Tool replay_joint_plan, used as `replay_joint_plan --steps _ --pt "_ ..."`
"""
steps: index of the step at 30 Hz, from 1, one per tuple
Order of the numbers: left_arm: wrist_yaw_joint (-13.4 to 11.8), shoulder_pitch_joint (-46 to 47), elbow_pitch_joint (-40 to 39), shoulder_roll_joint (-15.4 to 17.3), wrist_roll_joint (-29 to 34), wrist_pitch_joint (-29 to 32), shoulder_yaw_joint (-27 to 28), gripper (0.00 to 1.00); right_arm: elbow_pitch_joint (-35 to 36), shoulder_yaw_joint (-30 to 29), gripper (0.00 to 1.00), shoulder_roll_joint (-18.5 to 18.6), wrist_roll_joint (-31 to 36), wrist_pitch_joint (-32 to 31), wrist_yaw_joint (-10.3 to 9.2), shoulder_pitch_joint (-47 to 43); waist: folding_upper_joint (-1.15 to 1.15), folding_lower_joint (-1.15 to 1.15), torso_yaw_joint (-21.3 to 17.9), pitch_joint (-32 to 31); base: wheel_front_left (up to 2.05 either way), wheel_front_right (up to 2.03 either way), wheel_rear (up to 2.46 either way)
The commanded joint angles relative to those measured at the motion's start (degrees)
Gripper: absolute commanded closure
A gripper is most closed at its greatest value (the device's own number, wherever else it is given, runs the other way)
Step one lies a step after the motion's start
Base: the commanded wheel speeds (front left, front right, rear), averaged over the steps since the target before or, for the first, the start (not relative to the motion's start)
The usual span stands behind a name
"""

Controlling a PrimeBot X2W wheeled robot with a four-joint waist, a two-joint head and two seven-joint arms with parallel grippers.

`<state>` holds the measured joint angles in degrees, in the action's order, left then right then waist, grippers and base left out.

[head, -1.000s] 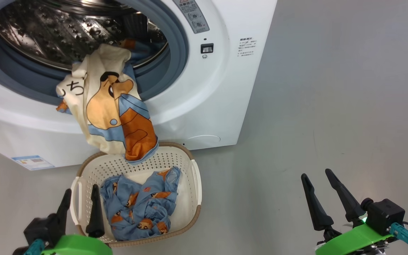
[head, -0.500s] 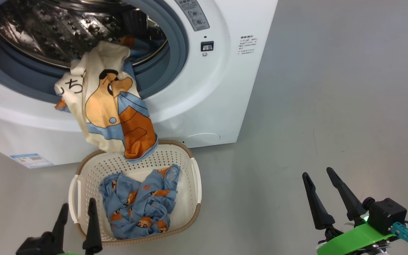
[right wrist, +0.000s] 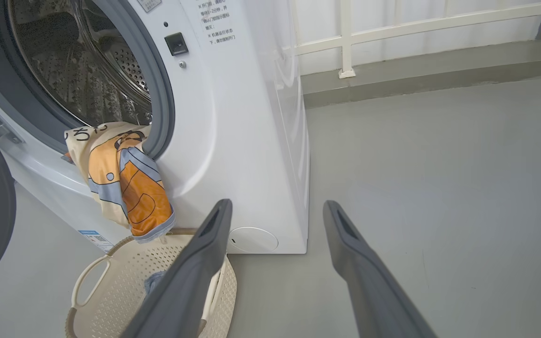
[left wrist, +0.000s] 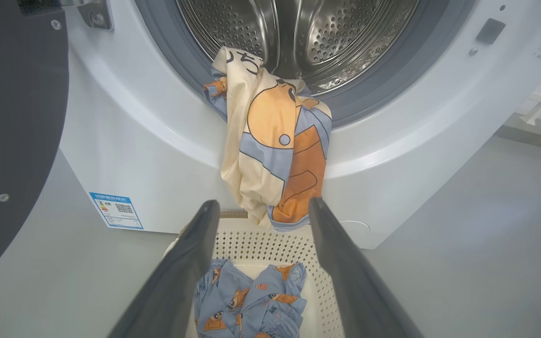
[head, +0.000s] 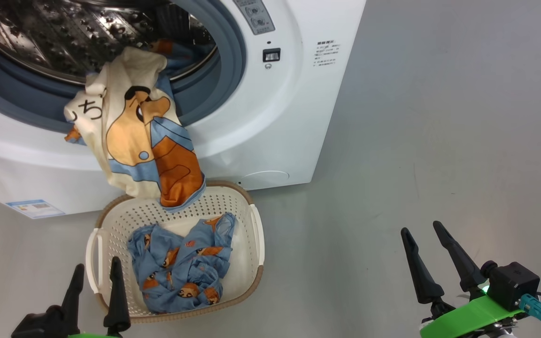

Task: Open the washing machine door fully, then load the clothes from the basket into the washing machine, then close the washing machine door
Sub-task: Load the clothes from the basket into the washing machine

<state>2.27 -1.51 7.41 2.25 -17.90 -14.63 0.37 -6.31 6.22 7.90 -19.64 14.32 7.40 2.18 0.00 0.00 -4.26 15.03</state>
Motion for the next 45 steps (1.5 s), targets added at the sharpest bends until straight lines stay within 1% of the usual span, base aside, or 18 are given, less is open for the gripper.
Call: replay_joint_plan --steps 1,7,15,25,26,28,29,34,40,45 --pt "-0.6 -0.6 -1.5 0.6 -0.2 -0.4 1.9 0.0 1.5 0.9 0.0 0.5 0.8 0.7 0.09 0.8 0.0 0.0 -0.1 0.1 0.0 0.0 0.0" --pt "-0.3 1.4 1.0 0.6 -1.7 -0.4 1.6 0.0 1.4 1.0 0.0 0.4 0.8 0.7 0.09 1.1 0.0 0.0 -0.4 0.7 0.0 0.0 0.0" --pt "-0.1 7.9 6.3 1.2 -2.1 -0.4 1.6 0.0 1.4 1.2 0.0 0.0 0.8 0.7 0.09 1.8 0.0 0.0 -1.2 1.8 0.0 0.0 0.0" --pt "0.4 19.7 18.1 1.4 -3.8 -0.3 1.7 0.0 1.4 1.8 0.0 -0.9 0.7 0.7 0.09 3.5 0.0 0.0 -3.4 5.2 0.0 0.0 0.0" --pt "0.9 22.1 21.0 1.9 -3.8 -0.3 1.7 0.0 1.5 1.9 0.0 -1.0 0.7 0.7 0.09 4.0 0.0 0.0 -3.9 6.0 0.0 0.0 0.0" --pt "1.4 24.3 23.9 2.5 -4.0 -0.3 1.9 0.0 1.4 2.0 0.0 -1.2 0.6 0.7 0.09 4.4 0.0 0.0 -4.4 6.8 0.0 0.0 0.0" --pt "1.4 24.3 23.9 2.5 -4.0 -0.3 1.9 0.0 1.4 2.0 0.0 -1.2 0.6 0.7 0.09 4.4 0.0 0.0 -4.4 6.8 0.0 0.0 0.0" --pt "2.9 30.3 30.9 4.1 -4.4 -0.3 2.5 0.0 1.5 2.1 0.0 -1.7 0.6 0.7 0.09 5.4 0.0 0.0 -5.5 8.9 0.0 0.0 0.0" --pt "3.9 34.6 34.8 5.1 -4.3 -0.4 3.5 0.0 1.7 2.3 0.0 -1.9 0.6 0.7 0.09 6.4 0.0 0.0 -6.4 11.1 0.0 0.0 0.0" --pt "4.2 36.7 36.0 5.6 -3.8 -0.4 4.1 0.0 1.8 2.5 0.0 -1.8 0.6 0.7 0.09 7.2 0.0 0.0 -7.0 12.8 0.0 0.0 0.0"
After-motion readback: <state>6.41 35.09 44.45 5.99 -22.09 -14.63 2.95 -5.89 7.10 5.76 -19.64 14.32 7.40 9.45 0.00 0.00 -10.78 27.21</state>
